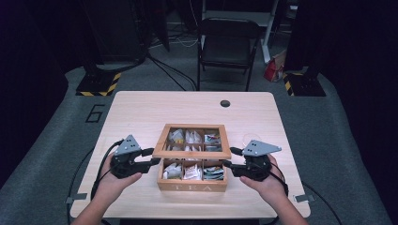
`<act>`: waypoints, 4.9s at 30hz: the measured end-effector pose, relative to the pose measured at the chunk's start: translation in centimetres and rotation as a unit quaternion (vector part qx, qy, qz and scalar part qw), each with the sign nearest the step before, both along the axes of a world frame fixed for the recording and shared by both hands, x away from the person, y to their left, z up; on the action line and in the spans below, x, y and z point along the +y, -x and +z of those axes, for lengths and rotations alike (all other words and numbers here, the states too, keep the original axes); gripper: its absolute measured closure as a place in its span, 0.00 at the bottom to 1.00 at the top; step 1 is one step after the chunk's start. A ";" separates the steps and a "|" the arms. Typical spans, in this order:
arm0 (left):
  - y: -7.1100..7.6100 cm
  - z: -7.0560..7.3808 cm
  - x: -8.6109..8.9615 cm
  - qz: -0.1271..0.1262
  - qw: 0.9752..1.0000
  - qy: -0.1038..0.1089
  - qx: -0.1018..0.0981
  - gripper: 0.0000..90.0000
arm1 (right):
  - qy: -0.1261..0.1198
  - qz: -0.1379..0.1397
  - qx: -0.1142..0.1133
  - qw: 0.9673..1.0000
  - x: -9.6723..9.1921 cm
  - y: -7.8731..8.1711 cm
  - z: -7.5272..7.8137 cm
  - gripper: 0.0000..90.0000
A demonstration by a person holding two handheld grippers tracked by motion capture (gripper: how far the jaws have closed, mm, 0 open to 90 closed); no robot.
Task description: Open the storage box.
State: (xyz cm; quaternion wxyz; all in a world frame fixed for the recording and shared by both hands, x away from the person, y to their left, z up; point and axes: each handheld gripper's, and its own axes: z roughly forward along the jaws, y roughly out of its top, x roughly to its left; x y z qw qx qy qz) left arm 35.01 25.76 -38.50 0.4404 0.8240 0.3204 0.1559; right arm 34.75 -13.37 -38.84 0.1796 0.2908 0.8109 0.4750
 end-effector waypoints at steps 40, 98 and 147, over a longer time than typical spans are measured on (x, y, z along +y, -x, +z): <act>-3.1 4.3 0.0 -0.007 1.000 0.006 -0.019 0.64 | -0.004 0.001 0.006 1.000 0.1 -3.4 4.2 0.54; -10.9 3.9 -0.6 0.031 0.999 0.035 -0.021 0.66 | -0.026 -0.044 0.015 0.999 -0.1 -10.4 4.2 0.56; -14.6 2.3 -0.5 0.036 0.999 0.038 -0.013 0.61 | -0.047 -0.063 0.052 0.996 0.4 -15.1 2.2 0.66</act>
